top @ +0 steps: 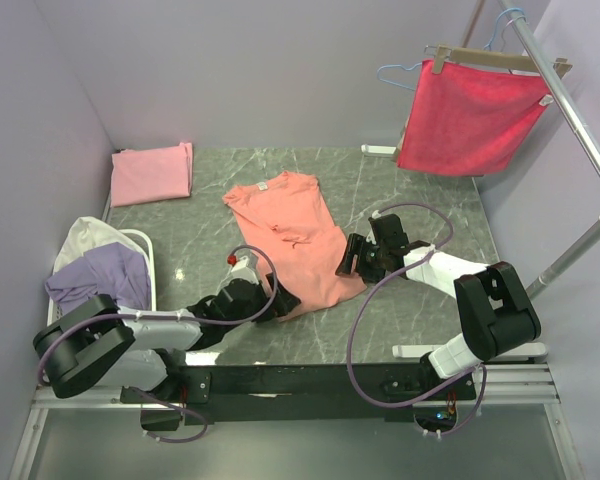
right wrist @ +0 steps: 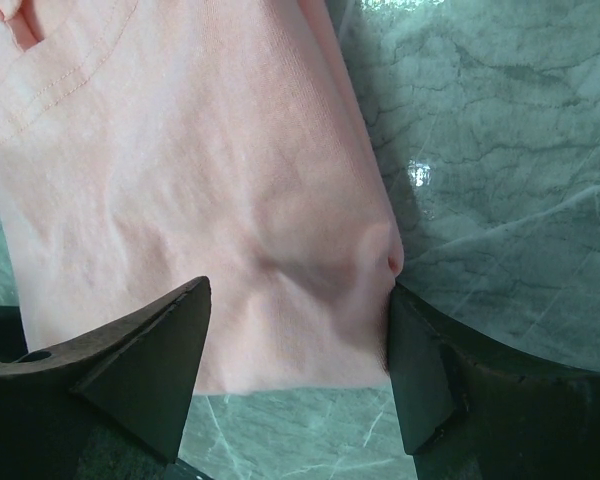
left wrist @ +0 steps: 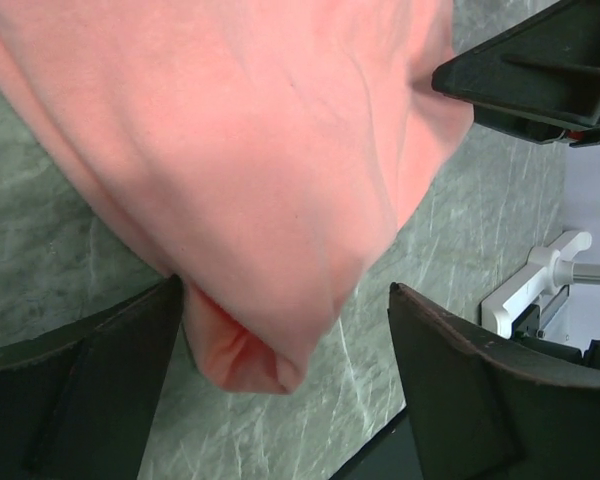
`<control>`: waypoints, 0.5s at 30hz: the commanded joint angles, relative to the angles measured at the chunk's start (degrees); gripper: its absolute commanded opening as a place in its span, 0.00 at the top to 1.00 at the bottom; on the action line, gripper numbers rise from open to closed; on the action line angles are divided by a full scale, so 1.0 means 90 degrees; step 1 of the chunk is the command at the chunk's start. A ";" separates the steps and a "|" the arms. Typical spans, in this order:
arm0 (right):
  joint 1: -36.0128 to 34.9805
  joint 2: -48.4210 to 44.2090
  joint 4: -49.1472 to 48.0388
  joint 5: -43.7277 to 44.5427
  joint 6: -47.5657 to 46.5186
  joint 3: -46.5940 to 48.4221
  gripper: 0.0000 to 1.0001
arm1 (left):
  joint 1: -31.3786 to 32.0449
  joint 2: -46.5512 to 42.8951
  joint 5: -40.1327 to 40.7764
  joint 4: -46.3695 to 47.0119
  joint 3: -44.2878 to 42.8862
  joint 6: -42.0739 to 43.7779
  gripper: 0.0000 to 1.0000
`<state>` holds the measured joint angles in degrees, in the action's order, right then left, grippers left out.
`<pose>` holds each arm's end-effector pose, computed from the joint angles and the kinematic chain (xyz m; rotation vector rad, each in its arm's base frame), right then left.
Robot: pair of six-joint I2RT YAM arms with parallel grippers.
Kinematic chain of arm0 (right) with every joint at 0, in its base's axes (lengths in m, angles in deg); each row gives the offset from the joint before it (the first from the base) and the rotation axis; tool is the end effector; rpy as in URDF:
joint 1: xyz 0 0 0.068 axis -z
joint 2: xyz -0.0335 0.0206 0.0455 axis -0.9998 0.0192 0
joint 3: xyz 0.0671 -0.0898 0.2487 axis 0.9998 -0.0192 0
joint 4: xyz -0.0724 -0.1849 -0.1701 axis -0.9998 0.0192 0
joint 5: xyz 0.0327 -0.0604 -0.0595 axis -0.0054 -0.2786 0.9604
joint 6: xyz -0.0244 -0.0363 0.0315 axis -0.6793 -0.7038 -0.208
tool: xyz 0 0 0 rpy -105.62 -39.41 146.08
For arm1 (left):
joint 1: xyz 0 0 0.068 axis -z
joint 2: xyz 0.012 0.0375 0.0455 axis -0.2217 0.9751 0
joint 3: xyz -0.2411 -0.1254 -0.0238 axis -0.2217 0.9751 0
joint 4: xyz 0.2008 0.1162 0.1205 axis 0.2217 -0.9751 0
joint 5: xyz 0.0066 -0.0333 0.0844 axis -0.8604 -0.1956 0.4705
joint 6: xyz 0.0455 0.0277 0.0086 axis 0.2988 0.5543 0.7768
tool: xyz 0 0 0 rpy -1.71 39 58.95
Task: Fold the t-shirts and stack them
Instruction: Grab one side of the 2/3 rectangular tshirt with both arms
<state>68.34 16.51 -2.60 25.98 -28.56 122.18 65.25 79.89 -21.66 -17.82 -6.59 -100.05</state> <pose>0.2597 0.1078 0.1545 0.1480 2.6355 0.6887 0.1404 -0.1759 0.1372 -0.2362 2.2512 -1.0342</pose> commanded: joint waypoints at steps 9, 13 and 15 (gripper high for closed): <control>0.0009 0.0389 0.0710 0.0383 -0.0156 -0.0453 0.24 | 0.0052 -0.0656 0.0266 -0.1529 0.0170 0.0015 0.50; 0.0009 0.0419 0.0691 0.0314 -0.0146 -0.0472 0.24 | 0.0052 -0.0227 0.0257 -0.1462 -0.0005 0.0083 0.65; 0.0018 0.0438 0.0681 0.0266 -0.0156 -0.0482 0.24 | 0.0061 0.0152 0.0208 -0.1412 -0.0162 0.0131 0.71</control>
<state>68.34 16.47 -2.82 25.98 -28.56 121.98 65.47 76.35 -20.48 -28.84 -5.96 -100.31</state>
